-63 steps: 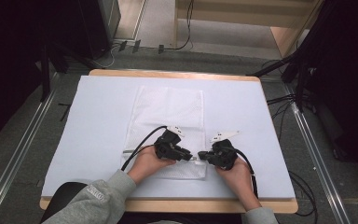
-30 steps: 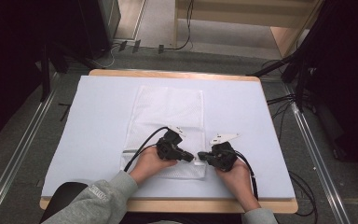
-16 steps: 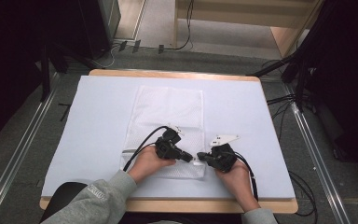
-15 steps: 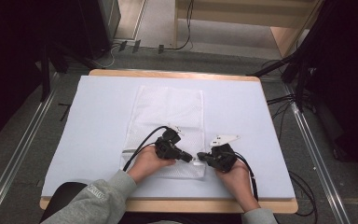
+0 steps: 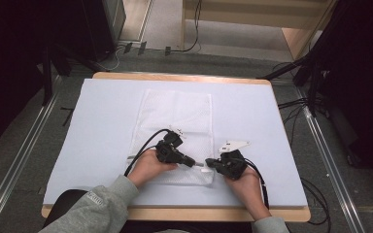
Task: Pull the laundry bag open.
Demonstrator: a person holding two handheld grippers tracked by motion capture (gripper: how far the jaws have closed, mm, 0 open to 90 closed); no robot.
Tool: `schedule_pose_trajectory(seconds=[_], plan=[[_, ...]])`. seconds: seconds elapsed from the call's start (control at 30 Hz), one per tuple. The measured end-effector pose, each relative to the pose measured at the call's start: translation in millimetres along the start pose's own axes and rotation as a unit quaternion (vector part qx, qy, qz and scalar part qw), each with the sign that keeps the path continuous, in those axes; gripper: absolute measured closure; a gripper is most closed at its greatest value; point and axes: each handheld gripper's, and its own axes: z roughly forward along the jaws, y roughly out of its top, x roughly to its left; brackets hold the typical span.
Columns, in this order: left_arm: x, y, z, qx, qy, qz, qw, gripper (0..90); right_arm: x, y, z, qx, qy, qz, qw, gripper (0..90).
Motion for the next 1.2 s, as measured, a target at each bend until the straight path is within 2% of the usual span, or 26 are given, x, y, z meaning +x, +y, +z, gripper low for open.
schedule_pose_trajectory(seconds=[0.3,0.33,0.43,0.6,0.8,0.93,0.97,1.07,1.13,1.2], plan=[[3.5,-1.7,-7.0,0.001,-0.005,-0.004,1.0000,88.4,-0.4,-0.7,-0.1,-0.002,0.001,0.002,1.0000,90.0],[2.6,-1.6,-7.5,0.003,0.002,-0.002,1.0000,88.4,-0.4,-0.7,-0.1,-0.002,0.001,0.002,1.0000,90.0],[3.3,-2.2,-10.3,0.003,0.002,0.002,1.0000,88.4,0.2,-1.0,-0.4,-0.002,0.001,0.001,1.0000,90.0],[7.2,-5.2,-17.5,0.003,0.003,-0.006,1.0000,88.4,-0.5,-1.0,-0.4,-0.002,0.001,-0.001,1.0000,90.0],[6.0,-7.7,-19.7,0.012,0.006,0.001,0.9999,88.3,-0.8,-0.9,-0.4,-0.002,0.001,0.000,1.0000,90.0],[10.4,-10.7,-28.0,0.005,0.004,-0.010,0.9999,88.4,-1.1,-1.1,-0.7,-0.002,0.001,0.000,1.0000,90.0],[10.9,-11.1,-28.4,0.004,-0.002,-0.010,0.9999,88.4,-1.1,-1.1,-0.7,-0.002,0.001,0.000,1.0000,90.0],[8.7,-12.6,-27.2,0.009,0.002,-0.005,0.9999,88.4,-1.2,-0.9,-0.6,-0.002,0.002,0.001,1.0000,90.0],[9.5,-13.3,-27.9,0.010,-0.004,-0.005,0.9999,88.4,-1.1,-0.8,-0.6,-0.002,0.002,0.000,1.0000,90.0],[9.7,-14.0,-28.8,0.012,0.003,-0.007,0.9999,88.4,-1.2,-0.7,-0.6,-0.001,0.002,-0.001,1.0000,90.0]])
